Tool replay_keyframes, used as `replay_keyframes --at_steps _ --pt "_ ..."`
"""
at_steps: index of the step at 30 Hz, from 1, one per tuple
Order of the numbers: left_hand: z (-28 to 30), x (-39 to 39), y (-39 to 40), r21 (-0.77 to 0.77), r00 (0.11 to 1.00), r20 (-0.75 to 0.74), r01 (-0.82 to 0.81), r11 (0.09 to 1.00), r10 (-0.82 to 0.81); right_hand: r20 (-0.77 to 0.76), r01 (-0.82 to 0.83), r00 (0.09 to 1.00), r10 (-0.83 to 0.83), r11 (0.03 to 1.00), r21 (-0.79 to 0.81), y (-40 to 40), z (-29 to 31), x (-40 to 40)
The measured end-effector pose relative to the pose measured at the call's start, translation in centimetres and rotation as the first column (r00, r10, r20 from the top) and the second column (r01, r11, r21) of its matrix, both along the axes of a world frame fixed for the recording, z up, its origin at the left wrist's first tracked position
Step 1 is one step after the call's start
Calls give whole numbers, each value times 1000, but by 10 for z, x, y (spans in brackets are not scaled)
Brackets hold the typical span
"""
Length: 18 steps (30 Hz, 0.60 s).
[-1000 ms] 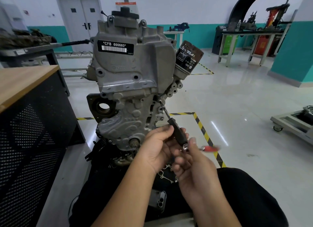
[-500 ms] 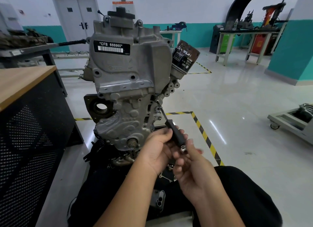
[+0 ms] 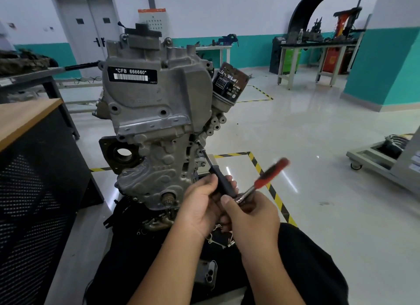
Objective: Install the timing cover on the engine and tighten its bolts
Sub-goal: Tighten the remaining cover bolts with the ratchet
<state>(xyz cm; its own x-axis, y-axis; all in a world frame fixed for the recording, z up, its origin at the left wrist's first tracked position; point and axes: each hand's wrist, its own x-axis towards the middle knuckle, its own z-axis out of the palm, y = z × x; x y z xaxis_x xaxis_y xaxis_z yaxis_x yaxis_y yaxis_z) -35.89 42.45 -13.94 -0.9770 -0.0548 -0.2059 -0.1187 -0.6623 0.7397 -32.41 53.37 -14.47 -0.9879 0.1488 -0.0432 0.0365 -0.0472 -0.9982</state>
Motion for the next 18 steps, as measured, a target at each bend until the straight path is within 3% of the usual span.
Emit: replay_keyframes --at_steps 1,2,4,5,6,7,9,10,12,14,16,18 --pt "1 0 1 8 1000 -5 6 1000 -5 -66 59 996 -54 996 65 -3 -1 1" --pt "1 1 0 14 1000 -6 16 1000 -16 -78 74 994 -72 997 20 -7 -1 3" --pt "1 2 -4 31 999 -12 42 999 -42 41 22 999 -7 933 -359 -10 5 6" --pt "0 2 -7 22 998 -22 53 998 -53 113 19 993 39 879 -477 -9 8 6" --pt "-1 1 -9 -1 998 -33 60 998 -60 146 5 986 79 867 -498 -7 10 5" --pt "-3 0 -11 -18 997 -45 59 998 -60 130 -29 987 94 902 -431 -5 9 4" --pt "-5 -4 -11 -29 998 -56 39 999 -40 -22 -33 999 31 997 -71 -5 3 2" --pt "-5 -5 -10 -28 998 -55 28 999 -30 -119 27 993 -14 994 109 -5 0 2" --pt "-6 -6 -8 -27 998 -42 37 999 -38 -195 118 978 -78 972 201 -7 -3 2" --pt "-5 -5 -8 -23 997 -26 75 997 -76 -68 55 996 -60 996 -64 -9 -2 4" --pt "-7 -7 -9 19 998 -24 57 998 -57 133 0 989 60 912 -411 -7 3 4" --pt "-10 -8 -12 63 999 -42 -1 998 4 210 -20 967 144 866 -500 -7 5 5"
